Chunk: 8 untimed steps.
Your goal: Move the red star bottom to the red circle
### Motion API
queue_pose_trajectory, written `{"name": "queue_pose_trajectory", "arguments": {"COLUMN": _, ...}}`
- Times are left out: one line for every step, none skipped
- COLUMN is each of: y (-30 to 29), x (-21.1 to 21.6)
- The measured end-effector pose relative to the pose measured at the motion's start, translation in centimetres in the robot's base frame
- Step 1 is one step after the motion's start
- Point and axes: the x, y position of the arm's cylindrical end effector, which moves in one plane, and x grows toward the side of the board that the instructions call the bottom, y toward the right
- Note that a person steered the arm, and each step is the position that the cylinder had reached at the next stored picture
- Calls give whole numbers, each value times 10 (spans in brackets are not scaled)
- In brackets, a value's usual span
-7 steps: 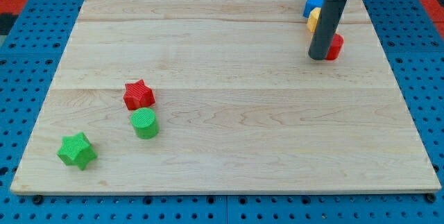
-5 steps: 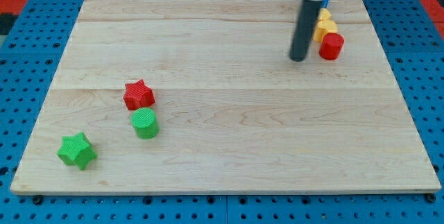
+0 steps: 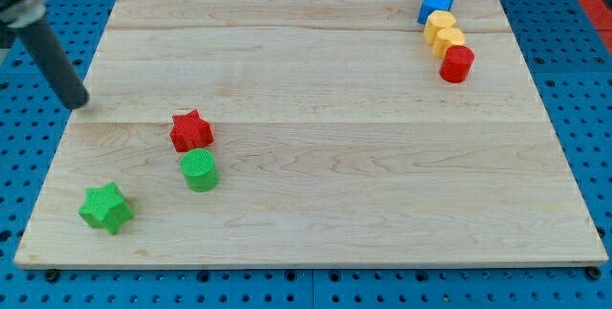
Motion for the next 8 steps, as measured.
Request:
{"name": "queue_pose_trajectory", "arguments": {"y": 73, "x": 15}}
{"name": "queue_pose_trajectory", "arguments": {"y": 112, "x": 18}}
{"name": "queue_pose_trajectory", "arguments": {"y": 52, "x": 14}}
{"name": "queue_pose_trajectory", "arguments": {"y": -10, "x": 35}}
{"name": "queue_pose_trajectory", "arguments": {"y": 19, "x": 63}}
{"name": "queue_pose_trajectory", "arguments": {"y": 116, "x": 60}}
{"name": "queue_pose_trajectory", "arguments": {"y": 206, "x": 50}}
{"name": "queue_pose_trajectory", "arguments": {"y": 230, "x": 50}}
